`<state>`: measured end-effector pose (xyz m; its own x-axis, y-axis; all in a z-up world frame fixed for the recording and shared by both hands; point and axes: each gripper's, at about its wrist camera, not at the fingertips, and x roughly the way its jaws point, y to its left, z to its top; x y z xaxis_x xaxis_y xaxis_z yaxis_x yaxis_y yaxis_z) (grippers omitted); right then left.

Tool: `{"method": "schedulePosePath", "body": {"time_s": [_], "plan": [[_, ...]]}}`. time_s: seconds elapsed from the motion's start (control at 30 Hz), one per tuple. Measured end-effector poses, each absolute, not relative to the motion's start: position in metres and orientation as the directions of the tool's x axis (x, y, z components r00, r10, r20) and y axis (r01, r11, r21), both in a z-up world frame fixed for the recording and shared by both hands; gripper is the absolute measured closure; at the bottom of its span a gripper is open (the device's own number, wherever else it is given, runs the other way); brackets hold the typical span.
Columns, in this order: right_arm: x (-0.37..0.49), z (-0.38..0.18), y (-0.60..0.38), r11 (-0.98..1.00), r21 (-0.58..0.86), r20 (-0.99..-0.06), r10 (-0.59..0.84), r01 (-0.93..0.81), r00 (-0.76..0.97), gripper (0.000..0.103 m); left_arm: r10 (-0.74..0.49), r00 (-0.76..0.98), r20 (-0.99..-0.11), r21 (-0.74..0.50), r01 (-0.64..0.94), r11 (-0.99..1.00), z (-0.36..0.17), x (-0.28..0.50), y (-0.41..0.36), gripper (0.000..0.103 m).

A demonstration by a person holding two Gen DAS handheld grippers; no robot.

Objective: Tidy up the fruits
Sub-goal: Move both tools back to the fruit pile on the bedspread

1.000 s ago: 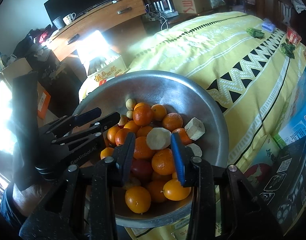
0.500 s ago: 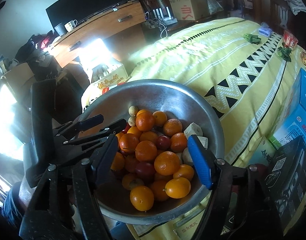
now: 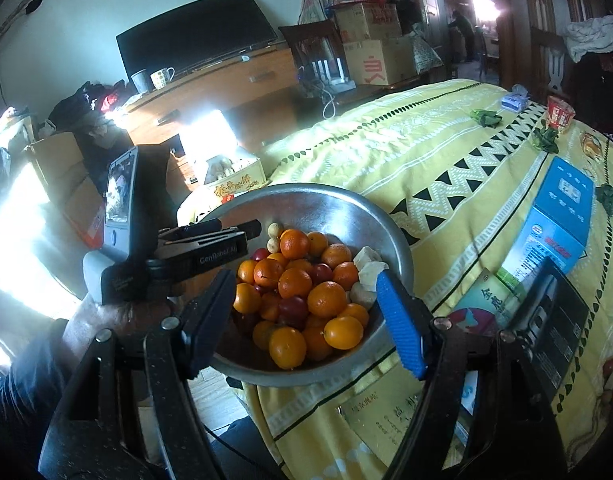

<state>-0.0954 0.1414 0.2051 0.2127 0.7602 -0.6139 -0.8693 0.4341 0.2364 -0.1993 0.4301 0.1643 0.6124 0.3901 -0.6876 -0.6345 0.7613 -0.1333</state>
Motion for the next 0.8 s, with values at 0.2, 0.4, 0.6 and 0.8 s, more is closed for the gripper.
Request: {"method": "schedulePosePath", "body": {"time_s": [0.2,0.4,0.6,0.8], "plan": [[-0.096,0.206,0.065,0.519,0.225,-0.584,0.749,-0.825,0.313,0.030,0.357,0.722,-0.593,-0.138,-0.527,0.838,0.208,-0.182,0.372,0.043],[-0.080,0.188,-0.017,0.648,0.264,-0.609,0.686,-0.715,0.397,0.030,0.230,0.825,-0.515,-0.121,-0.337,0.934,0.249,-0.153,0.286,0.043],[-0.071,0.166,-0.092,0.738,0.306,-0.632,0.630,-0.602,0.451,0.030,0.025,0.871,-0.491,-0.101,-0.086,0.991,0.267,-0.120,0.177,0.043],[-0.049,0.137,-0.169,0.813,0.369,-0.659,0.570,-0.450,0.491,0.030,-0.191,0.815,-0.547,-0.152,0.128,0.980,0.241,-0.070,0.077,0.043]]}}
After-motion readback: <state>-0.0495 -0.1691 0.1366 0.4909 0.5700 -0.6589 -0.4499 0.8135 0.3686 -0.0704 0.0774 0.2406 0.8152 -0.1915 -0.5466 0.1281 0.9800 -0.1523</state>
